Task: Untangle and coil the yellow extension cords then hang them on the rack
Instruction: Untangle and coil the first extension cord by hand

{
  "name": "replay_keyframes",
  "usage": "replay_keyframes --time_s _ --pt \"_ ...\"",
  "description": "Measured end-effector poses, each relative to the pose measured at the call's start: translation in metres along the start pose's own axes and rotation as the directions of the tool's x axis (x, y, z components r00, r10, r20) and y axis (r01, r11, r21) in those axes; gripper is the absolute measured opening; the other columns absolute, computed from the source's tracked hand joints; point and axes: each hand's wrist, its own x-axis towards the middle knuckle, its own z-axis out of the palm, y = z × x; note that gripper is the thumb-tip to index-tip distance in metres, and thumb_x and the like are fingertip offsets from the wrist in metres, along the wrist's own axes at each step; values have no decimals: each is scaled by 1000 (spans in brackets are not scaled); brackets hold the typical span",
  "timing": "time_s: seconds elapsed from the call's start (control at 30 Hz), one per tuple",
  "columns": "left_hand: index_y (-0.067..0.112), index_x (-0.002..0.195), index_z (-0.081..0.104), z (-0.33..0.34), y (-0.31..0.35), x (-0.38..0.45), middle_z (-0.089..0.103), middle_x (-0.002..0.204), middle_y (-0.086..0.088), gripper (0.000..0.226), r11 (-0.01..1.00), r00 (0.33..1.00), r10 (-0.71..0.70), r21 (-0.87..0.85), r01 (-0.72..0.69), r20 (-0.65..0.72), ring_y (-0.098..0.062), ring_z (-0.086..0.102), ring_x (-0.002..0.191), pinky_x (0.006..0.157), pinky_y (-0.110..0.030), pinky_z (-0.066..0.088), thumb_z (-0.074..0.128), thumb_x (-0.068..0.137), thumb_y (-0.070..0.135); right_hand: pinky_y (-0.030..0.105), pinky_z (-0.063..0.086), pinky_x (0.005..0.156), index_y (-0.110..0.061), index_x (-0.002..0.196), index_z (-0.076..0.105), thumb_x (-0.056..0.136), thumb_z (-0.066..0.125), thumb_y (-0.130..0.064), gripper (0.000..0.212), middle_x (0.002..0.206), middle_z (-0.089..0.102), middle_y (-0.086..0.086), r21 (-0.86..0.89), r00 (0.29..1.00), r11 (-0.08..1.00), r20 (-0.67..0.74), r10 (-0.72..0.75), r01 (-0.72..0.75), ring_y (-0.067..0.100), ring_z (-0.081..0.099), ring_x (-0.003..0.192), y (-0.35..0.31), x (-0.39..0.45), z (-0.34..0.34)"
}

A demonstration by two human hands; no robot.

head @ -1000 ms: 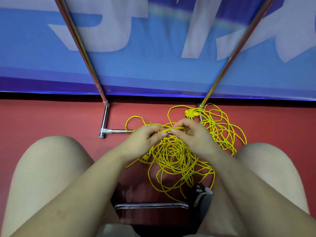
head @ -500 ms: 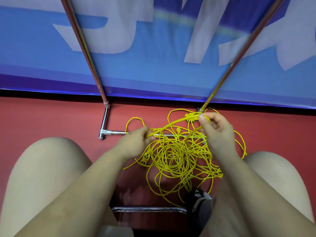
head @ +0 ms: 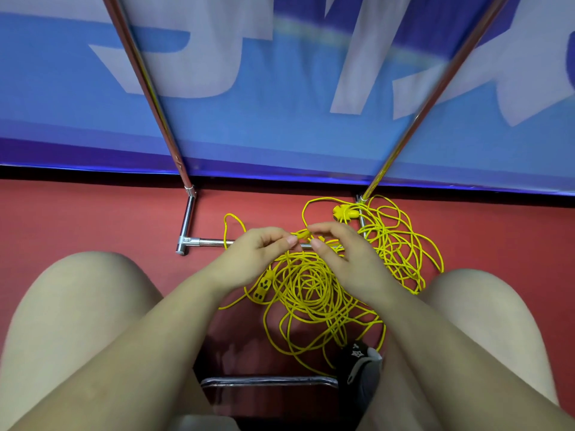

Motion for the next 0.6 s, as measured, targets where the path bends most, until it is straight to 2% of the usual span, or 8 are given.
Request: replay_keyframes --time_s 0.1,0.2,0.3,0.37,0.4,0.47,0.53,0.6 --pt "8 92 60 2 5 -3 47 38 23 17 1000 1000 11 -25 -11 19 12 44 41 47 -4 32 44 97 8 3 31 88 -24 112 62 84 56 -37 31 106 56 -10 5 1000 1000 -2 -6 6 -8 49 101 -2 3 1" --pt "3 96 62 2 4 -5 47 38 22 19 1000 999 8 -25 -6 47 13 44 41 48 -3 33 44 97 8 3 29 91 -25 108 63 84 57 -38 27 103 53 -12 -17 1000 1000 23 -11 11 1 49 104 -3 3 1" --pt "12 75 59 3 2 -5 48 40 22 27 1000 997 0 -29 2 72 13 44 43 49 -3 33 45 97 8 4 32 85 -25 95 59 87 63 -28 10 96 55 -14 44 994 997 84 63 -67 0 52 97 -5 4 1" --pt "19 68 57 4 3 -4 49 41 21 32 999 997 -3 -35 6 78 11 44 44 49 -4 33 46 96 10 6 37 79 -24 86 55 86 64 -22 9 88 62 -9 143 987 982 123 106 -123 -1 56 88 -6 4 2" --pt "22 65 58 3 2 -4 49 43 19 33 999 997 -6 -49 10 81 8 43 44 50 -6 32 48 96 14 9 40 79 -24 82 54 86 65 -21 12 86 64 -5 176 985 974 122 123 -143 3 58 87 -6 4 2" --pt "26 59 63 2 -6 0 48 50 12 34 998 997 -21 -62 26 75 -5 41 51 54 -20 34 54 92 32 14 42 77 -25 78 53 86 65 -20 16 82 62 -4 196 987 969 83 136 -150 9 58 83 -7 4 4" --pt "25 63 64 0 -16 3 49 58 6 31 999 996 -47 -12 48 71 -16 41 62 63 -30 34 55 86 43 12 40 73 -26 76 51 86 65 -19 18 78 57 -6 199 991 971 26 132 -135 10 55 78 -7 5 2" --pt "18 71 61 0 -25 4 54 66 5 31 995 992 -83 67 77 93 -14 47 68 69 -32 38 54 85 45 16 41 73 -26 76 50 86 64 -18 19 76 55 -7 241 990 963 -39 132 -119 10 53 75 -7 7 -3"
